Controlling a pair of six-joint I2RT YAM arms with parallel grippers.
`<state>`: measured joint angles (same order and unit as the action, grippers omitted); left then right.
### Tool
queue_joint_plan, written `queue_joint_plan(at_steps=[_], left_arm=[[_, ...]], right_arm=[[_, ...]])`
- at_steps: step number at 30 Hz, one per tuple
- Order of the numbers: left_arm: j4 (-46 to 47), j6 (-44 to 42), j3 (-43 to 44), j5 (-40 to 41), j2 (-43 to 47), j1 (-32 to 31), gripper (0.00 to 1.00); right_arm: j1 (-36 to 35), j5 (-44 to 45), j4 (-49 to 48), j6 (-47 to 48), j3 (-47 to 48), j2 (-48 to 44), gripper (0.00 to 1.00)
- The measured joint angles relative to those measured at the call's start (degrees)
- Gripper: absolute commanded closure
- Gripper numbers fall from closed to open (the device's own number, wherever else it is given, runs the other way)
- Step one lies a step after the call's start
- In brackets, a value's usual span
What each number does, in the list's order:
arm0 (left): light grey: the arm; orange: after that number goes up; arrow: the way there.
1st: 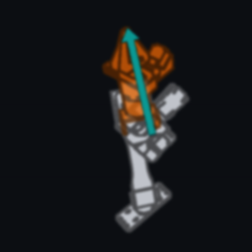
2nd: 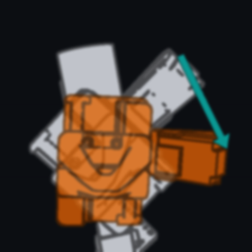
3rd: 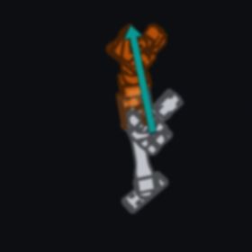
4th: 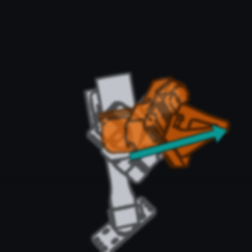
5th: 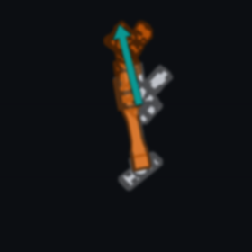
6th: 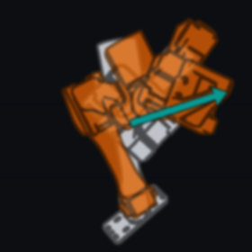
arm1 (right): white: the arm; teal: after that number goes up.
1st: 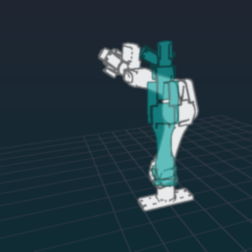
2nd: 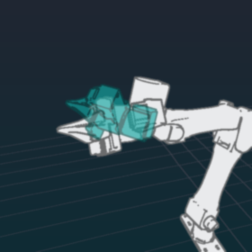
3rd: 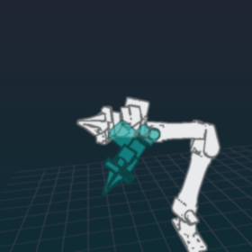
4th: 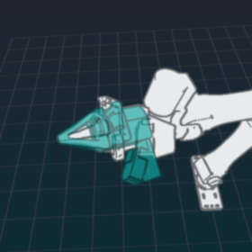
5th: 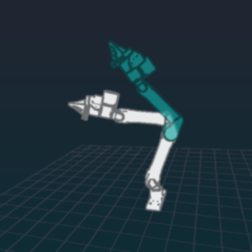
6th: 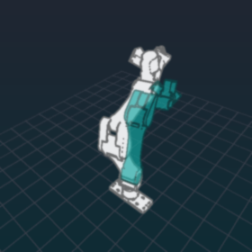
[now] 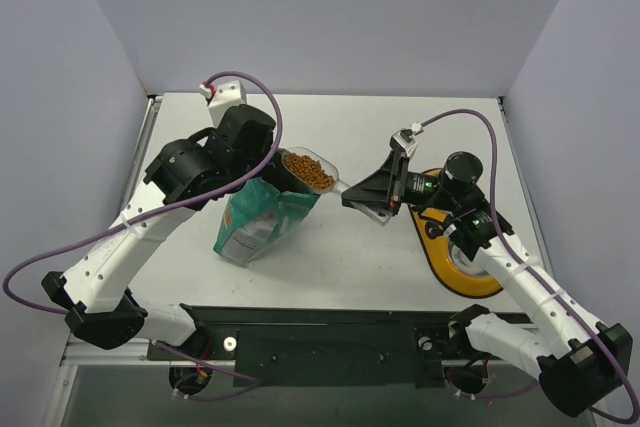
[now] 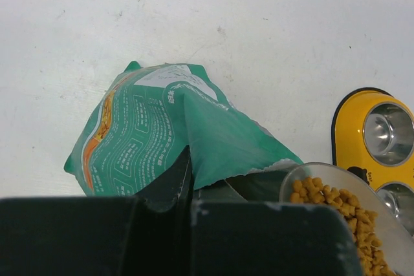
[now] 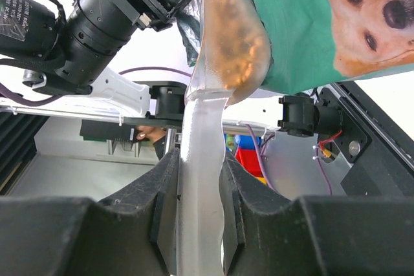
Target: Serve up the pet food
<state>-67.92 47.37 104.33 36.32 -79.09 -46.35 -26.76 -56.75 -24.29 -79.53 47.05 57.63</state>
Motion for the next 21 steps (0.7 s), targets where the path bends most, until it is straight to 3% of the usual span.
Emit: queue_joint_plan(at_steps=[11, 21], left_arm=[[-1.33, 3.41, 0.42, 4.26, -0.42, 0.0, 1.0], [-0.9, 4.68, -1.36, 5.38, 1.18, 0.0, 1.0]], right_arm=[[0.72, 2.95, 9.46, 3.15, 0.33, -6.1, 1.0], [6.64, 8.57, 16.9, 4.83, 1.36, -13.64, 1.0]])
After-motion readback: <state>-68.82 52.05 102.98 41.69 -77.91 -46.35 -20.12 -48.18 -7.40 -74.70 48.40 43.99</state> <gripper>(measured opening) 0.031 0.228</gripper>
